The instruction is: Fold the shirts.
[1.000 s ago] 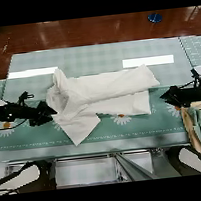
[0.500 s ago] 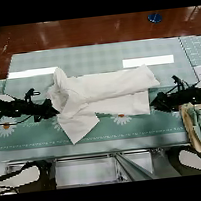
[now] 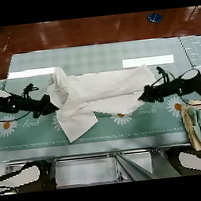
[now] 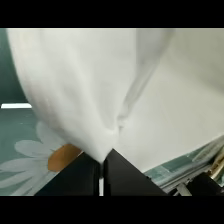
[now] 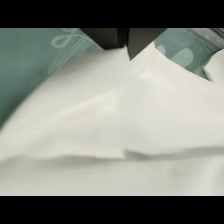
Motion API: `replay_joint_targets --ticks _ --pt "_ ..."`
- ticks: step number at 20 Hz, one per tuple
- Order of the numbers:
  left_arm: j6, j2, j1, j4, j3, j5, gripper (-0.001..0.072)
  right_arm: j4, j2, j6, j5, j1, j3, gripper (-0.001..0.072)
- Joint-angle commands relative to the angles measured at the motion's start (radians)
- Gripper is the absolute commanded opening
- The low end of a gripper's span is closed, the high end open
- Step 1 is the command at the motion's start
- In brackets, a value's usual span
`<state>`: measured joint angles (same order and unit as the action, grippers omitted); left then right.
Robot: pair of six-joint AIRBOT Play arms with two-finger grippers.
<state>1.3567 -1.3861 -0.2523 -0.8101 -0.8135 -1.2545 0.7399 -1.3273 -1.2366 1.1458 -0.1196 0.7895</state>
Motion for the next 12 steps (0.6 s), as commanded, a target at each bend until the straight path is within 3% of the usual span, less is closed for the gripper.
replay_joint_targets --ticks 1,4,6,9,12 --pt "-0.040 0.029 -0.037 0.135 -0.178 -0.144 0.0022 -0.044 0.056 -0.003 0.074 0.014 0.243 0.0018" --pt "-0.046 0.139 -0.063 0.297 -0.477 -0.062 0.0021 0.044 0.121 -0.116 0.077 0.004 0.634 0.0019" --pt "-0.043 0.209 -0.063 0.305 -0.701 0.011 0.0021 0.109 0.132 -0.184 0.135 0.002 0.914 0.0019" --pt "-0.043 0.290 -0.068 0.254 -1.006 0.044 0.0021 0.144 0.159 -0.202 0.222 0.002 1.233 0.0019" --pt "-0.004 0.370 -0.084 0.111 -1.213 0.035 0.0021 0.256 0.263 -0.219 0.234 0.002 1.308 0.0018"
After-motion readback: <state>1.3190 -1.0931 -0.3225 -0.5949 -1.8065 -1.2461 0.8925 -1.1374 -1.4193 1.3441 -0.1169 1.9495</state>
